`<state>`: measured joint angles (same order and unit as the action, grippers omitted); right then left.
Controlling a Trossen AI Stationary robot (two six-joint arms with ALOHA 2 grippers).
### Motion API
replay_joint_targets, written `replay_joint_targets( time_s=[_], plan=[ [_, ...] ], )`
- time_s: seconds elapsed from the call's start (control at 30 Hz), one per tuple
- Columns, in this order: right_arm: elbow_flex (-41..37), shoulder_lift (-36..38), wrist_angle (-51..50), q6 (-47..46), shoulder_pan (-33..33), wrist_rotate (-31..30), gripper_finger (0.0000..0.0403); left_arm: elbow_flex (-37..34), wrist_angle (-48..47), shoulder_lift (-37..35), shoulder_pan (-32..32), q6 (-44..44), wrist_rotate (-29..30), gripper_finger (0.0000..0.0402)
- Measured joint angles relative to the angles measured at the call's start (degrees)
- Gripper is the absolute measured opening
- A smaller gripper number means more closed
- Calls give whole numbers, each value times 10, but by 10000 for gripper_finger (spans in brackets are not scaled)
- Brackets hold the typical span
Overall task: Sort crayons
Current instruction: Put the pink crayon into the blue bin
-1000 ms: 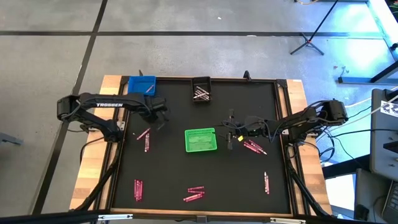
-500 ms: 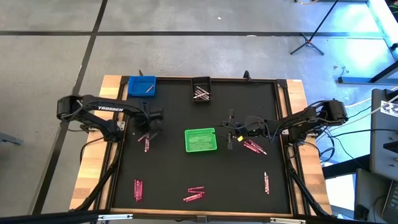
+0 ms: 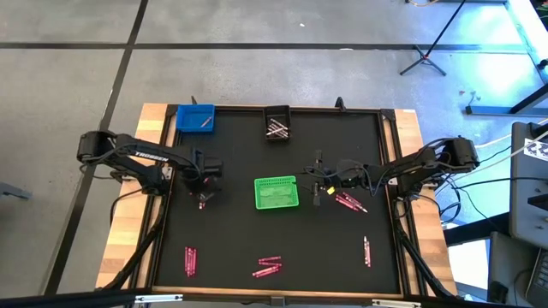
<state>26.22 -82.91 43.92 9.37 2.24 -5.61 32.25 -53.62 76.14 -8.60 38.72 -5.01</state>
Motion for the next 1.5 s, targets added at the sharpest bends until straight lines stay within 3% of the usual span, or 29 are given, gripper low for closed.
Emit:
replay_joint_targets(
  time_s=[0.17, 0.57, 0.87, 1.2, 1.5],
  plan=[
    [0, 0, 0, 0, 0, 0, 150, -9, 9, -2, 0, 2, 16, 90],
    [0, 0, 0, -1, 0, 0, 150, -10, 7, -1, 1, 19, 38, 34],
    [0, 0, 0, -1, 0, 0, 150, -5, 2, 0, 1, 31, 54, 28],
    [0, 0, 1, -1, 0, 0, 150, 77, -41, -22, -16, -19, 158, 27],
    [0, 0, 1, -1, 0, 0, 150, 174, -45, -39, -87, -152, 266, 27]
  ],
)
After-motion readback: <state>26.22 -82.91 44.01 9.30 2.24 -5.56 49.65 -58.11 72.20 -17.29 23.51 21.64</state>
